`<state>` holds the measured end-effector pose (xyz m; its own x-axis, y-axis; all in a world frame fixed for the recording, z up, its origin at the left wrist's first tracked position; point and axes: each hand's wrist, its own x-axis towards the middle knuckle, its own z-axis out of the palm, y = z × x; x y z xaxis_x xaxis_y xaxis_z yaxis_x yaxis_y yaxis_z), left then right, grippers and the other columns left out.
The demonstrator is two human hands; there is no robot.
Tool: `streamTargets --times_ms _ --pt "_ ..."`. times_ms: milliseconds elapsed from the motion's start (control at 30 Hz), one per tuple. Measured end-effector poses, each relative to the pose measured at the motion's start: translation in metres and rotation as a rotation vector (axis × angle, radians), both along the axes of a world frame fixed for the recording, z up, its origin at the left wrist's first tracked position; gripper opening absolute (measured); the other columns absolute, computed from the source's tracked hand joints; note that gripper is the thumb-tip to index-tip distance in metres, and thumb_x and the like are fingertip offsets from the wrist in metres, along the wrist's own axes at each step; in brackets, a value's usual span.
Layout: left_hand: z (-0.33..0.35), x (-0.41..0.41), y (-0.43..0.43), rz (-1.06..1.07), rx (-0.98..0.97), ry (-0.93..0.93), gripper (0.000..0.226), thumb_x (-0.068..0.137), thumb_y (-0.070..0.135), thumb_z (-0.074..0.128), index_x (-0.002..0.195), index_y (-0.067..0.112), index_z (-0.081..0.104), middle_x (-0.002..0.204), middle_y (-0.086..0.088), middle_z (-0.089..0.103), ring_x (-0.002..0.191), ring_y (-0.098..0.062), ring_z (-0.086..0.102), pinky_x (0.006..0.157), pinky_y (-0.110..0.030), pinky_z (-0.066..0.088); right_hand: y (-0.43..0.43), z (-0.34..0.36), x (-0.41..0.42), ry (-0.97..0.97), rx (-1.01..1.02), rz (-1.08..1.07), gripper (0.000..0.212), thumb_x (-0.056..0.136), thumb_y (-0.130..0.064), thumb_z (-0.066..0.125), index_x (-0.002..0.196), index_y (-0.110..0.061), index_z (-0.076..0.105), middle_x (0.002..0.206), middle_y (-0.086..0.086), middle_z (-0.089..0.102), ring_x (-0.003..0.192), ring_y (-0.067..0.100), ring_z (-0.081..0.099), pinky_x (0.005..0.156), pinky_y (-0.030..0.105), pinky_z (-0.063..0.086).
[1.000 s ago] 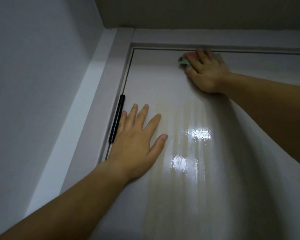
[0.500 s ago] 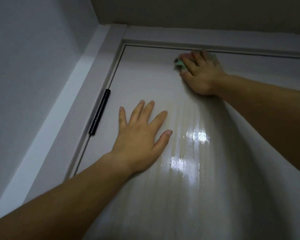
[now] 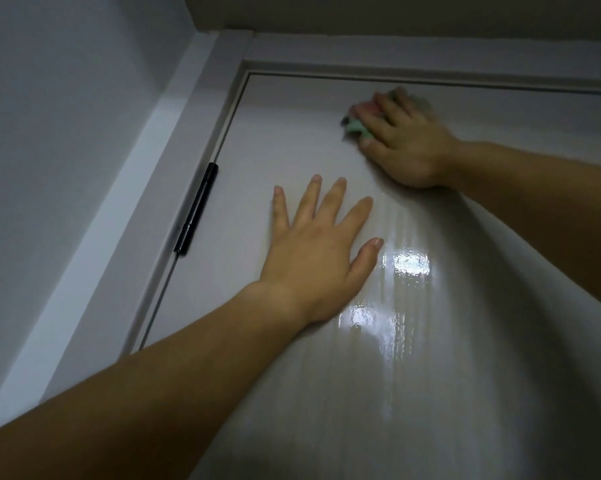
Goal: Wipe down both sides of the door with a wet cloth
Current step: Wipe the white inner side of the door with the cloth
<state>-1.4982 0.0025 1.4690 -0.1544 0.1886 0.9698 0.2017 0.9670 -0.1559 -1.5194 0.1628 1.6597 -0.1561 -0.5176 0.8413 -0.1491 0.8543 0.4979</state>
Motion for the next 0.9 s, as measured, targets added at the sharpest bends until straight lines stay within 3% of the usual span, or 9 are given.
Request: streamTargets --times_ms 67,233,433,600,700,800,900 --pt "0.002 -0.004 0.004 0.000 0.012 -0.033 0.065 0.103 0.062 0.009 0.164 0.038 0.011 0.175 -0.001 -0.001 0.160 -0.026 -0.012 0.123 -0.065 -0.010 0.016 -0.001 -0.003 0.007 0.069 -0.022 0.072 0.095 -0.072 0.005 0.161 -0.042 -0.002 0.172 -0.004 -0.007 0.157 0.021 -0.014 0.120 0.040 -0.014" --pt "0.002 -0.010 0.004 0.011 0.016 -0.017 0.067 0.101 0.064 0.010 0.163 0.039 0.013 0.175 0.000 0.001 0.161 -0.025 -0.009 0.124 -0.065 -0.007 0.039 0.021 0.007 -0.006 -0.176 -0.065 0.064 0.105 -0.062 0.014 0.162 -0.038 0.000 0.172 0.001 -0.005 0.158 0.026 -0.010 0.126 0.046 -0.007" --pt "0.003 -0.011 0.008 0.037 0.029 -0.005 0.070 0.098 0.066 0.010 0.162 0.039 0.015 0.174 -0.001 0.005 0.161 -0.027 -0.005 0.124 -0.067 -0.004 0.062 -0.032 0.000 -0.003 0.095 -0.024 0.076 0.092 -0.074 0.000 0.161 -0.042 -0.004 0.172 -0.004 -0.007 0.156 0.018 -0.014 0.123 0.041 -0.011" --pt "0.005 -0.006 0.016 0.014 0.073 -0.010 0.069 0.097 0.065 0.012 0.158 0.036 0.026 0.173 -0.004 0.012 0.160 -0.031 0.000 0.124 -0.069 0.000 0.063 0.024 0.007 -0.015 -0.190 -0.075 0.066 0.103 -0.064 0.010 0.162 -0.037 0.000 0.172 0.000 -0.005 0.158 0.026 -0.008 0.127 0.049 -0.005" --pt "0.006 -0.005 0.022 0.005 0.109 -0.005 0.067 0.096 0.064 0.012 0.155 0.035 0.029 0.172 -0.006 0.015 0.160 -0.032 0.002 0.124 -0.068 -0.002 0.060 -0.009 0.004 0.010 -0.073 -0.018 0.070 0.098 -0.067 0.007 0.162 -0.039 0.001 0.172 0.001 -0.003 0.158 0.027 -0.009 0.126 0.049 -0.006" --pt "0.007 -0.006 0.029 0.046 0.092 0.009 0.070 0.097 0.064 0.008 0.159 0.035 0.022 0.174 -0.006 0.007 0.161 -0.029 -0.005 0.124 -0.066 -0.007 0.075 -0.045 -0.002 0.005 0.122 0.001 0.069 0.095 -0.071 0.003 0.159 -0.046 -0.007 0.172 -0.005 -0.008 0.155 0.015 -0.018 0.123 0.039 -0.013" --pt "0.009 -0.006 0.042 0.038 0.030 0.011 0.072 0.098 0.063 0.007 0.163 0.034 0.014 0.175 -0.005 0.000 0.161 -0.026 -0.009 0.126 -0.060 -0.009 0.086 -0.017 0.001 -0.006 0.069 -0.031 0.063 0.102 -0.066 0.009 0.160 -0.045 -0.004 0.172 -0.005 -0.008 0.155 0.015 -0.017 0.122 0.040 -0.013"
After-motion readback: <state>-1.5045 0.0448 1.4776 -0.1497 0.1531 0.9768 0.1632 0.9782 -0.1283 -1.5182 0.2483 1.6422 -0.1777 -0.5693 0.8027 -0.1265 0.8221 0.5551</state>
